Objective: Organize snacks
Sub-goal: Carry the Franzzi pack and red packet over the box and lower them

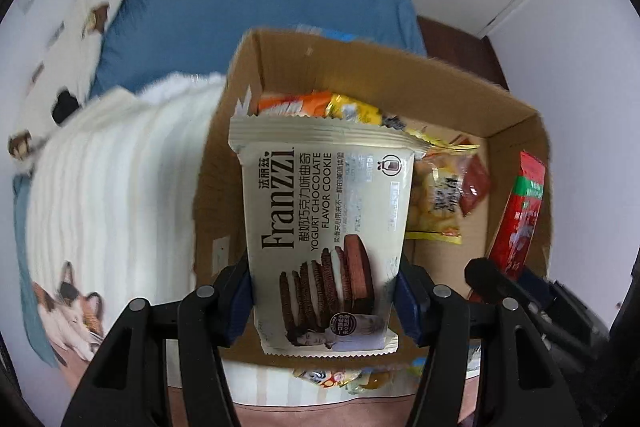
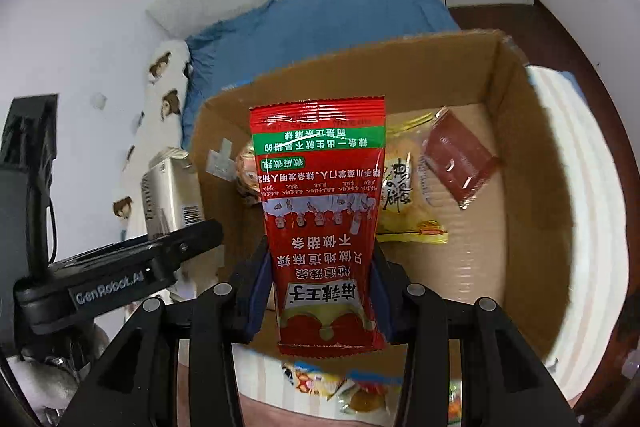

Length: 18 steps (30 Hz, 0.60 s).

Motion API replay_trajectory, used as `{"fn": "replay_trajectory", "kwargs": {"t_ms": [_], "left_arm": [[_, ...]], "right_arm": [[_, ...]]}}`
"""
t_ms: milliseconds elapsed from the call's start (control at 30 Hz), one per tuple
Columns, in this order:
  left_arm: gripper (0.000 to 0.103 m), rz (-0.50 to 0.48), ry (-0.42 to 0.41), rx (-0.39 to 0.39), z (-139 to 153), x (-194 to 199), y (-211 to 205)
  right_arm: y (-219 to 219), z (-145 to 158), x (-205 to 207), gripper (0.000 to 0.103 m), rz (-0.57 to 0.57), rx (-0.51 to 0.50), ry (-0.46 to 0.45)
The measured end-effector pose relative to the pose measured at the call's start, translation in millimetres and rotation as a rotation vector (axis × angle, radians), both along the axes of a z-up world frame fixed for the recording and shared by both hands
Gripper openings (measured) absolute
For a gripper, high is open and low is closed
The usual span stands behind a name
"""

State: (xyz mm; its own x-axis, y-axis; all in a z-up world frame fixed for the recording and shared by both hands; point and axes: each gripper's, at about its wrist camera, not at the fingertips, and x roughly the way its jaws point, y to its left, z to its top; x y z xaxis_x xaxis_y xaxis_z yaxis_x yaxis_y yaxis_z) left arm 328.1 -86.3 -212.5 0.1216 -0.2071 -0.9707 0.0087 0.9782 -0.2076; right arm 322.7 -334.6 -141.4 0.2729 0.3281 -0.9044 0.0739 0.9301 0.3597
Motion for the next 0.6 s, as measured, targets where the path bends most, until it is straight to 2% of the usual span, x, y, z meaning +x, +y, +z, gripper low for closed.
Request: {"fn": "replay_trajectory", "kwargs": {"t_ms": [100, 233, 433, 500, 567, 600], "left_arm": [[0.057, 0.011, 0.073, -0.008, -24, 10, 4], [0.057, 0.001, 0.124, 0.007, -46, 16, 4], [0.058, -0.014, 0.175, 0.023, -56, 15, -1], [0.058, -0.012, 0.173, 0.018, -56, 15, 1], [0.061, -0.003, 0.165, 0.009, -53, 14, 3], [0.067, -0.004, 0.156, -0.003, -51, 14, 4]], "right_arm": [[11, -24, 11, 0.046, 0.017, -0.007, 0.04], [22, -46, 16, 0.046, 0.04, -0.026, 0.076], [31, -71, 19, 0.047, 0.064, -0.021, 0.127], [32, -81, 19, 0.054, 0.077, -0.003, 0.187], [34, -84, 13, 0.075, 0.083, -0.003, 0.207], [34, -85, 13, 0.08, 0.088, -0.018, 0.208]]}}
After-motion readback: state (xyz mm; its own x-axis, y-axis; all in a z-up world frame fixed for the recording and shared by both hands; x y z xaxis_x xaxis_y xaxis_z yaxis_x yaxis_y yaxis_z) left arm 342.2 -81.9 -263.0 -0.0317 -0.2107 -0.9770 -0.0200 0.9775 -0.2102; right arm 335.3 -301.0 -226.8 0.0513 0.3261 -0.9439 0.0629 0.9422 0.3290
